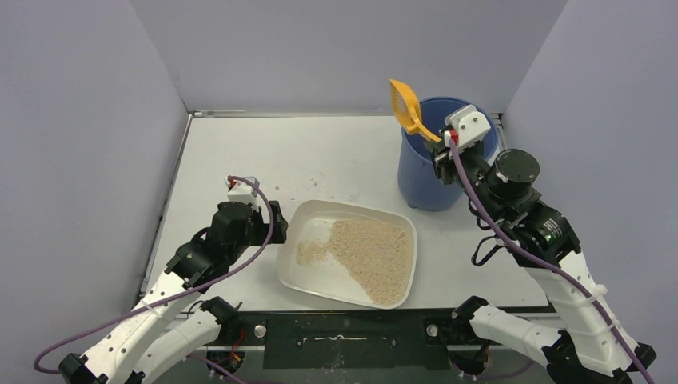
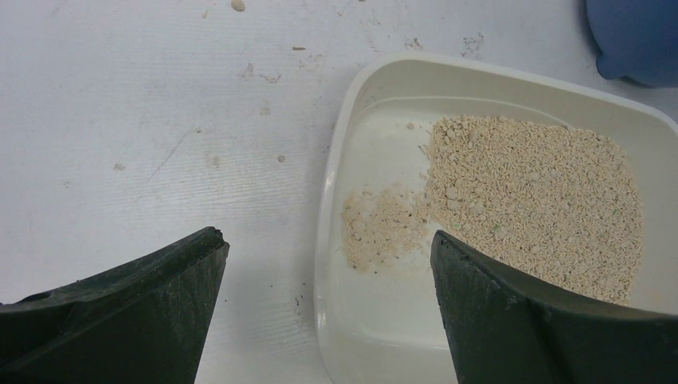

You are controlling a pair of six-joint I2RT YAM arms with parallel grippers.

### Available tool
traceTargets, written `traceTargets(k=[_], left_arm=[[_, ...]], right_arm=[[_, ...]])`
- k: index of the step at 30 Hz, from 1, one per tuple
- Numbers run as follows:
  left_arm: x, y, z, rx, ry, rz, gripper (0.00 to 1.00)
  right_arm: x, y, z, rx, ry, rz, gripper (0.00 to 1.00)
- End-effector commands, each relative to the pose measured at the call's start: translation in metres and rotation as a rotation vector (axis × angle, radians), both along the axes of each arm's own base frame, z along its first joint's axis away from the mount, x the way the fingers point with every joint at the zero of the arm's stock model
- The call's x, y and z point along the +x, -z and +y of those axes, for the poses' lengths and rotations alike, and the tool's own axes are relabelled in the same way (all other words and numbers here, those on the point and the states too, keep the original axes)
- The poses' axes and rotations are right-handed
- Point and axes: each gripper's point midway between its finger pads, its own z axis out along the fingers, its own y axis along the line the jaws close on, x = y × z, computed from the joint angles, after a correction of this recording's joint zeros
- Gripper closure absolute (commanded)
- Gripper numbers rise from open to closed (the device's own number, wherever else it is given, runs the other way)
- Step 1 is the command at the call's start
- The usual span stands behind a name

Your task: Clean the litter box

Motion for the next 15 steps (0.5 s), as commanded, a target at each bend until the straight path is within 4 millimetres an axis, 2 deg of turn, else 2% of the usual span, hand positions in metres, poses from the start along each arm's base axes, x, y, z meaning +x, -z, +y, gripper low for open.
traceTargets(k=[1, 5, 9, 15], left_arm=[[0.007, -0.011, -0.003, -0.015, -0.002, -0.047, 0.03], [0.008, -0.010, -0.003, -0.014, -0.002, -0.044, 0.03], [0.008, -0.010, -0.003, -0.014, -0.001, -0.044, 0.03], [0.008, -0.008, -0.004, -0.012, 0.001, -0.037, 0.03]], right_arm=[[-0.013, -0.016, 0.034, 0.247, -0.142, 0.078, 1.00], [-0.024, 0.004, 0.054, 0.355, -0.212, 0.233, 1.00], [-0.039, 0.036, 0.074, 0.397, -0.295, 0.391, 1.00], [-0.054, 0.087, 0.090, 0.441, -0.342, 0.582, 1.00]])
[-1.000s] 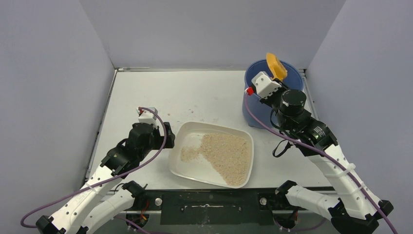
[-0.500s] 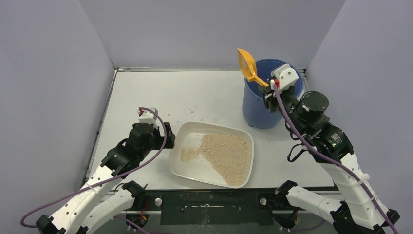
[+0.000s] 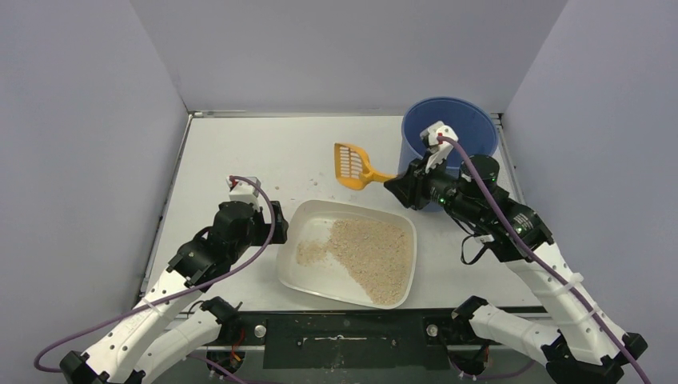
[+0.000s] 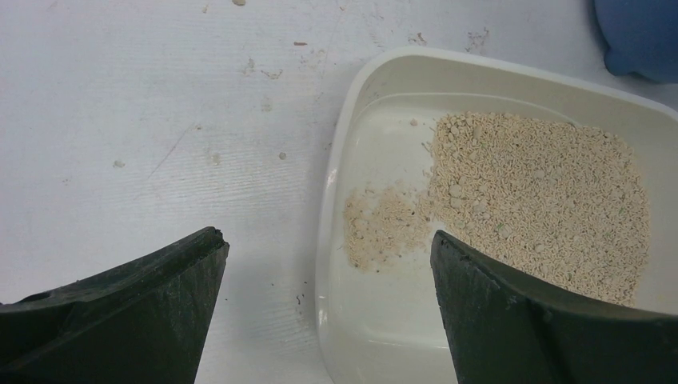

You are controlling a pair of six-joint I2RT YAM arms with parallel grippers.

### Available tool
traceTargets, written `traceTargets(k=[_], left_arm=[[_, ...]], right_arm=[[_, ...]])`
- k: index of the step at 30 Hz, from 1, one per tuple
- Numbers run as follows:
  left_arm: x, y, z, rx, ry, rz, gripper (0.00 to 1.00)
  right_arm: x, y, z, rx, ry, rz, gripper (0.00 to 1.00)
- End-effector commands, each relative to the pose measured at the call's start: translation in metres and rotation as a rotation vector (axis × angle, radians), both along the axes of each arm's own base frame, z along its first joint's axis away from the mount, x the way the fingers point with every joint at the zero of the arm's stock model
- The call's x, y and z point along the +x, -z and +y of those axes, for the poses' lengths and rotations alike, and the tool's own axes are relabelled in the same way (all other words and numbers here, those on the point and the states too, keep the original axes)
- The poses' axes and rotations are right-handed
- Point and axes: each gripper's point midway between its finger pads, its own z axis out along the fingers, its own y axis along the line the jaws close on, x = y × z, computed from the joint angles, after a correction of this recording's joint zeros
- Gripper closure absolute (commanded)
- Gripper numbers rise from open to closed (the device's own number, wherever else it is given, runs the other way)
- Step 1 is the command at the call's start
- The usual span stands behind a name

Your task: Clean the litter box

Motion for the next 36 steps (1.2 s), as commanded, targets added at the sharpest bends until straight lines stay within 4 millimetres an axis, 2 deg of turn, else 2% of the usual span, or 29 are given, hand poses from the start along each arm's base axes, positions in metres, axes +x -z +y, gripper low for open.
traceTargets(k=[1, 5, 14, 20, 25, 30, 34, 36], left_arm=[[0.007, -0.011, -0.004, -0.016, 0.003, -0.046, 0.03], [0.007, -0.011, -0.004, -0.018, 0.002, -0.046, 0.03], [0.008, -0.007, -0.006, -0.011, 0.012, -0.031, 0.03], [0.008, -0.006, -0.007, -0.010, 0.014, -0.028, 0.03], [0.008, -0.005, -0.007, -0.005, 0.014, -0.025, 0.03], [0.009, -0.005, -0.006, -0.004, 0.009, -0.024, 0.03], [0.009, -0.003, -0.006, 0.001, 0.009, -0.018, 0.03], [0.009, -0.002, -0.005, 0.003, 0.006, -0.016, 0.03]], right_arm=[[-0.021, 0.029, 0.018, 0.095, -0.083, 0.174, 1.00], [-0.029, 0.066, 0.025, 0.107, -0.099, 0.311, 1.00], [-0.036, 0.126, 0.034, 0.225, -0.049, 0.515, 1.00], [-0.037, 0.147, 0.049, 0.336, -0.053, 0.627, 1.00], [-0.025, 0.177, 0.054, 0.422, 0.025, 0.706, 0.99], [-0.015, 0.194, 0.065, 0.457, 0.053, 0.727, 0.98], [-0.011, 0.208, 0.077, 0.437, 0.061, 0.745, 0.91], [-0.010, 0.213, 0.080, 0.425, 0.067, 0.751, 0.83]])
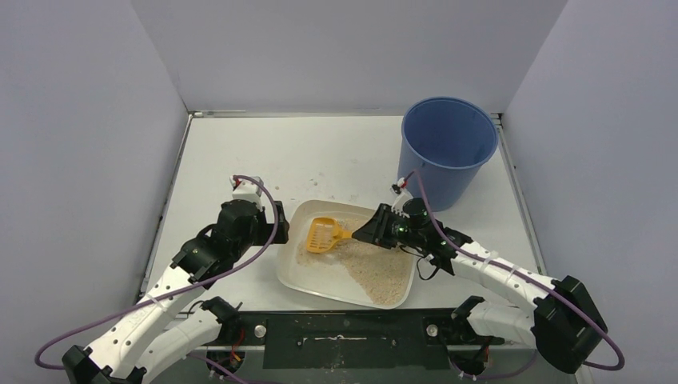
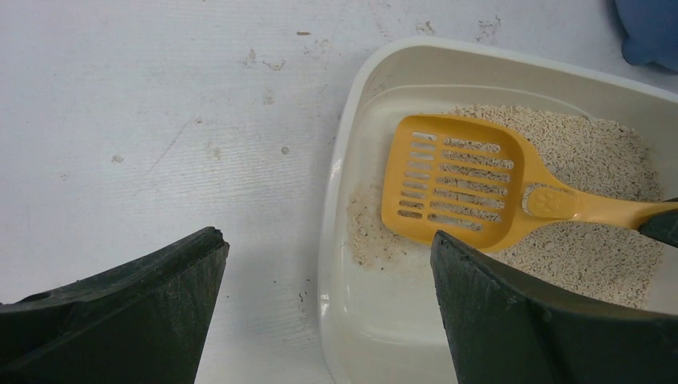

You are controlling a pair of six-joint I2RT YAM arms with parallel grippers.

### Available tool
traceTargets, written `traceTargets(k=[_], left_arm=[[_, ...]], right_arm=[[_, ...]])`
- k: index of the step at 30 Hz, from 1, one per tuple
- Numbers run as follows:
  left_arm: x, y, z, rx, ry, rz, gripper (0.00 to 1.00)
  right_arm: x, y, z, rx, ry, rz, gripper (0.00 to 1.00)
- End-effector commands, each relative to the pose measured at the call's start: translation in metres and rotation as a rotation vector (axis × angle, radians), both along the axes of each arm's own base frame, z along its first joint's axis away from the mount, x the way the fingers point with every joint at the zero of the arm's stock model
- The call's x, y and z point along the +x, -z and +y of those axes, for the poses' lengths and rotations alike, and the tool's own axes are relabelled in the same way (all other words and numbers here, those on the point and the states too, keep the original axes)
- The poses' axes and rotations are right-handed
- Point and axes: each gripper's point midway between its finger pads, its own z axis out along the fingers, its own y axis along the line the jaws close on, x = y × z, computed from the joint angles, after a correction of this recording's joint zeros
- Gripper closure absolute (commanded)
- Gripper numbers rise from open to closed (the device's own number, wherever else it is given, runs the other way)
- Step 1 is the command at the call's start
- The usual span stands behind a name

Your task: Clean the litter box

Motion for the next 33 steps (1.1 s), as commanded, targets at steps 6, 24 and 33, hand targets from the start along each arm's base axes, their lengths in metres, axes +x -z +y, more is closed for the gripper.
traceTargets(k=[6, 24, 33], left_arm=[[0.008, -0.010, -0.004, -0.013, 0.003, -0.042, 0.03], [0.009, -0.007, -0.005, -0.009, 0.004, -0.031, 0.03], [0.009, -0.007, -0.005, -0.012, 0.004, -0.033, 0.03]], right_arm=[[0.020, -0.011, 0.013, 0.025, 0.042, -0.077, 0.67], [0.018, -0.026, -0.054, -0.322, 0.147, -0.171, 0.00], [0.022, -0.059, -0.084, -0.429, 0.226, -0.224, 0.00]])
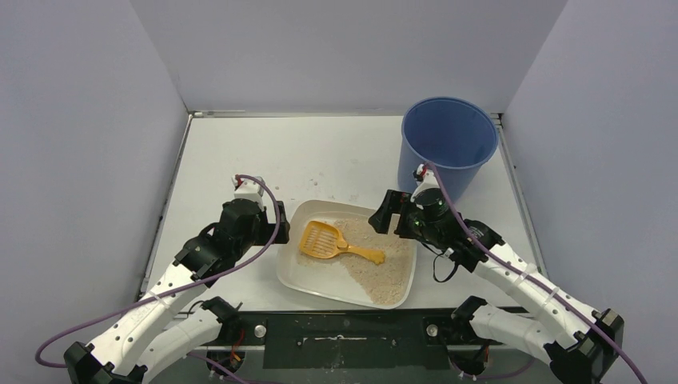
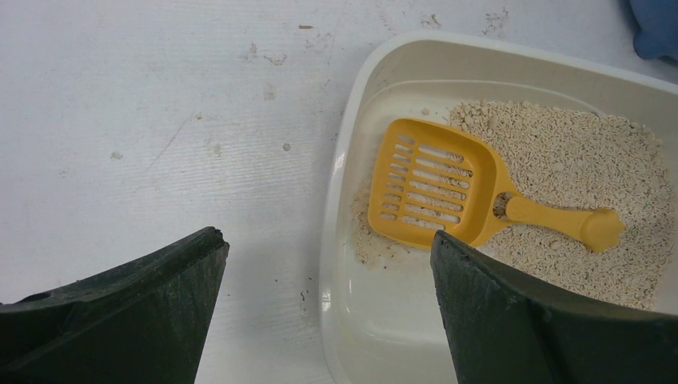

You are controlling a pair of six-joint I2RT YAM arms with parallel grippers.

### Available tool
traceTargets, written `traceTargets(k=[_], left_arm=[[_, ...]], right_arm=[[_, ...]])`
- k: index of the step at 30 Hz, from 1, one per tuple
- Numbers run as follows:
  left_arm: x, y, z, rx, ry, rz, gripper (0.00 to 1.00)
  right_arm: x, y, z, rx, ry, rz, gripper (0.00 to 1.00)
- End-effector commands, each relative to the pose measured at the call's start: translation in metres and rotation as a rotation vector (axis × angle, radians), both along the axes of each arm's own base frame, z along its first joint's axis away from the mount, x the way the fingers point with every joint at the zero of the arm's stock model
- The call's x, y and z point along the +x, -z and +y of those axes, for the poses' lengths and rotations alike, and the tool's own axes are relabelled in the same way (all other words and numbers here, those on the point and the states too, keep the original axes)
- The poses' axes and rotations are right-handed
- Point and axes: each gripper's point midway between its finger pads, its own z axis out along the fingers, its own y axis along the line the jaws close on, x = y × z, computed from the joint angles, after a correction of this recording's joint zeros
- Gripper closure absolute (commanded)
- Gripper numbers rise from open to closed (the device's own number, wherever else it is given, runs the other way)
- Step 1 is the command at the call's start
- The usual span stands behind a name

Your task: Clean the litter box

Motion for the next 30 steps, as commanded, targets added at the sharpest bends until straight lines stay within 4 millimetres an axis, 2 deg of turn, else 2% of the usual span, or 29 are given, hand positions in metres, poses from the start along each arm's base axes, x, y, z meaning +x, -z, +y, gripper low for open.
traceTargets(k=[1, 3, 6, 10, 13, 15, 17, 22, 23, 27, 30], left_arm=[[0.008, -0.012, -0.004, -0.025, 0.004, -0.050, 0.03], [0.008, -0.013, -0.004, -0.025, 0.005, -0.051, 0.03], [0.007, -0.013, -0.005, -0.029, 0.008, -0.052, 0.03], [0.007, -0.016, -0.005, -0.036, 0.011, -0.060, 0.03], [0.005, -0.019, -0.007, -0.047, 0.020, -0.070, 0.03], [0.004, -0.021, -0.008, -0.055, 0.024, -0.077, 0.03], [0.003, -0.022, -0.009, -0.061, 0.030, -0.079, 0.03], [0.002, -0.024, -0.010, -0.066, 0.034, -0.077, 0.03], [0.002, -0.025, -0.009, -0.065, 0.029, -0.079, 0.03], [0.002, -0.030, -0.004, -0.072, 0.002, -0.100, 0.03], [0.002, -0.033, -0.003, -0.075, -0.003, -0.111, 0.03]], right_arm=[[0.005, -0.025, -0.017, -0.077, 0.035, -0.069, 0.00], [0.002, -0.039, -0.003, -0.036, -0.036, -0.129, 0.00], [0.001, -0.048, 0.007, 0.001, -0.067, -0.180, 0.00], [0.004, -0.061, 0.010, 0.062, -0.042, -0.220, 0.00], [0.000, -0.074, 0.013, 0.071, -0.109, -0.295, 0.00], [0.000, -0.076, 0.009, 0.064, -0.110, -0.317, 0.00], [0.001, -0.069, 0.005, 0.011, -0.113, -0.307, 0.00], [0.013, -0.042, -0.015, -0.263, -0.041, -0.266, 0.00], [0.010, -0.042, -0.015, -0.326, -0.043, -0.280, 0.00], [0.001, -0.062, -0.007, -0.535, 0.003, -0.394, 0.00], [0.002, -0.069, -0.001, -0.605, 0.028, -0.444, 0.00]])
